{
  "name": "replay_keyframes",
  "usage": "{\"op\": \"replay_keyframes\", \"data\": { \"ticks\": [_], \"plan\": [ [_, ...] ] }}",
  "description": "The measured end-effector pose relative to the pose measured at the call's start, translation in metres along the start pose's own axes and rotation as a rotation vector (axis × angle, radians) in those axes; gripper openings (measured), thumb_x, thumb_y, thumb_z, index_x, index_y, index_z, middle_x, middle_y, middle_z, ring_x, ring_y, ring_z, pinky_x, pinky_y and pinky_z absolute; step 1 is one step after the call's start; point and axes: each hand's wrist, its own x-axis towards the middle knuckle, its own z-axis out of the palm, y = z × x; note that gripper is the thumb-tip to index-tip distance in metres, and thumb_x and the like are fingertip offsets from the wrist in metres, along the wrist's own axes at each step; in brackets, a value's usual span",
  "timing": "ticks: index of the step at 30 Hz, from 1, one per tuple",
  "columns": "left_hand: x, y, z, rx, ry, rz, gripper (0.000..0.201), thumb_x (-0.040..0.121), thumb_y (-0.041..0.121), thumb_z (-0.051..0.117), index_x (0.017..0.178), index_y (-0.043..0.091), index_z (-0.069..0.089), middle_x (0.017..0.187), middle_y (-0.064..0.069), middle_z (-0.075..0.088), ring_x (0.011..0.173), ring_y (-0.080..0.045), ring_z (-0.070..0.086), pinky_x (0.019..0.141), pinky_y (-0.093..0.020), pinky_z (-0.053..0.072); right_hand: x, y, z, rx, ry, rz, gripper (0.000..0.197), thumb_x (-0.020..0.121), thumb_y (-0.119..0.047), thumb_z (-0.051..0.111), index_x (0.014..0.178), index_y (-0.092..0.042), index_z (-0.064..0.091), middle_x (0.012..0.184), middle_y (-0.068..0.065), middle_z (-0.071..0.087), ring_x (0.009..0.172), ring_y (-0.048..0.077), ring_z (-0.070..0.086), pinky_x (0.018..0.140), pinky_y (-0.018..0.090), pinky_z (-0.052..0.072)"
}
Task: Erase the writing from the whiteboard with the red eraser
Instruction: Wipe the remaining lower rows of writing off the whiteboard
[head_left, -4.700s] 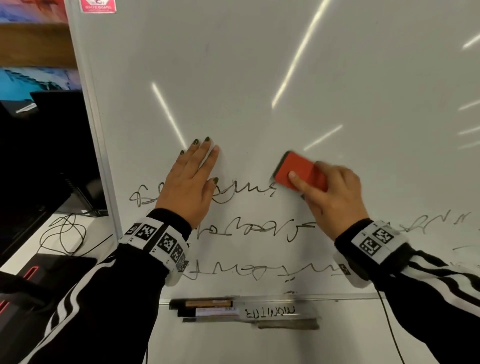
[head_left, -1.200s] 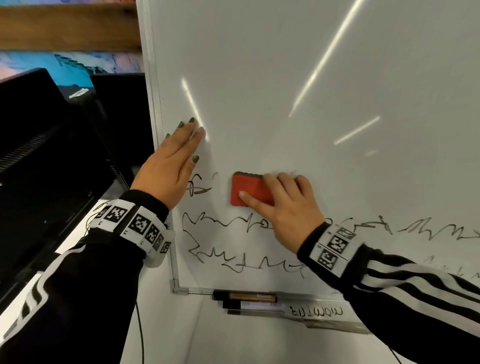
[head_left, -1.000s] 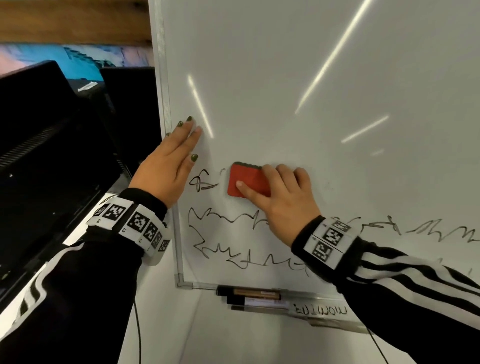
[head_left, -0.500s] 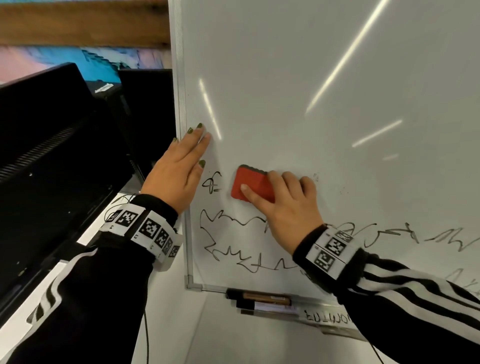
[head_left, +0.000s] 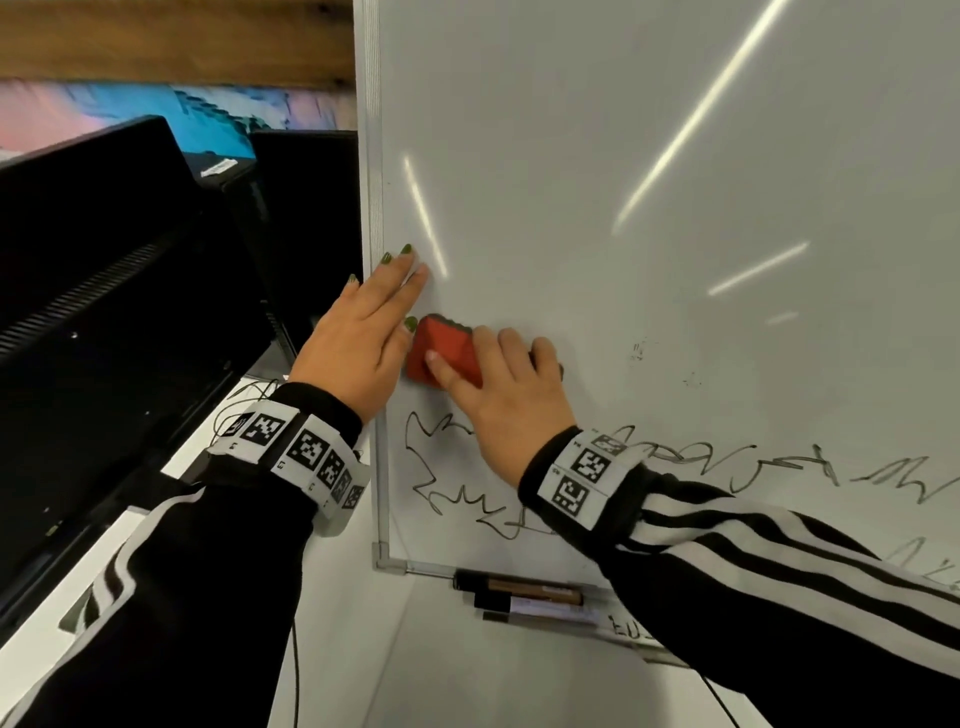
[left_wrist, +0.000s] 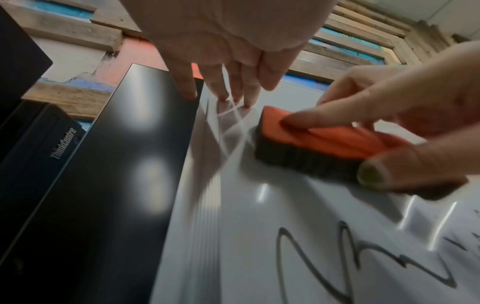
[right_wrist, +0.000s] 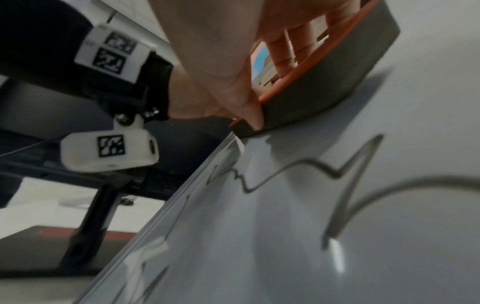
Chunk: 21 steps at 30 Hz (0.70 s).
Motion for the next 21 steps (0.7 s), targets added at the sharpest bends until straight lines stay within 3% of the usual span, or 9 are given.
{"op": "replay_keyframes", "data": {
  "ticks": [4,9,14,17,19,21],
  "plan": [
    [-0.002,-0.001,0.0,0.023,0.001,0.009,0.053,0.092,0.028,0.026,0.144,0.016,0.03,0.152,0.004,0.022,0.14,-0.01,0.019,0.116,-0.036,0.012,-0.018,-0.007,0.004,-0.001,-0.055,-0.11,0.055,0.074,-0.02,0.044,0.129,-0.023,0.055,0.117,0.015,0.033,0.103,0.033,0.038,0.086,0.05,0.028],
    [-0.008,-0.004,0.0,0.04,0.001,-0.003,0.055,0.092,0.03,0.024,0.144,0.017,0.028,0.153,0.005,0.021,0.14,-0.005,0.015,0.116,-0.035,0.01,-0.005,0.013,-0.004,0.032,0.031,0.042,0.06,0.077,-0.015,0.026,0.128,-0.022,0.056,0.119,0.019,0.041,0.103,0.034,0.038,0.085,0.051,0.026],
    [-0.007,-0.001,0.002,0.018,-0.005,-0.006,0.054,0.091,0.027,0.026,0.144,0.018,0.031,0.152,0.005,0.023,0.14,-0.01,0.02,0.116,-0.04,0.015,-0.008,-0.017,0.009,-0.002,-0.071,-0.108,0.055,0.074,-0.023,0.045,0.128,-0.025,0.055,0.116,0.014,0.036,0.101,0.032,0.038,0.086,0.049,0.027],
    [-0.007,0.004,0.002,0.002,0.018,0.002,0.053,0.092,0.03,0.024,0.143,0.016,0.032,0.152,0.005,0.023,0.14,-0.01,0.019,0.116,-0.037,0.015,-0.032,-0.015,0.017,0.017,-0.089,-0.217,0.049,0.079,-0.02,0.043,0.126,-0.025,0.057,0.116,0.014,0.036,0.101,0.031,0.04,0.086,0.048,0.029],
    [-0.008,0.004,0.001,-0.021,0.036,0.002,0.053,0.093,0.03,0.025,0.143,0.016,0.032,0.151,0.007,0.021,0.139,-0.007,0.018,0.116,-0.035,0.014,-0.039,-0.003,0.014,0.035,-0.057,-0.216,0.051,0.076,-0.019,0.047,0.125,-0.026,0.058,0.116,0.014,0.036,0.101,0.031,0.04,0.085,0.048,0.028],
    [-0.011,0.001,0.001,-0.02,0.035,-0.01,0.052,0.093,0.029,0.026,0.144,0.016,0.031,0.151,0.007,0.021,0.137,-0.002,0.015,0.115,-0.034,0.014,-0.034,0.005,0.006,0.035,-0.019,-0.124,0.053,0.073,-0.017,0.049,0.124,-0.025,0.059,0.116,0.015,0.037,0.102,0.032,0.039,0.085,0.049,0.027]
  ]
}}
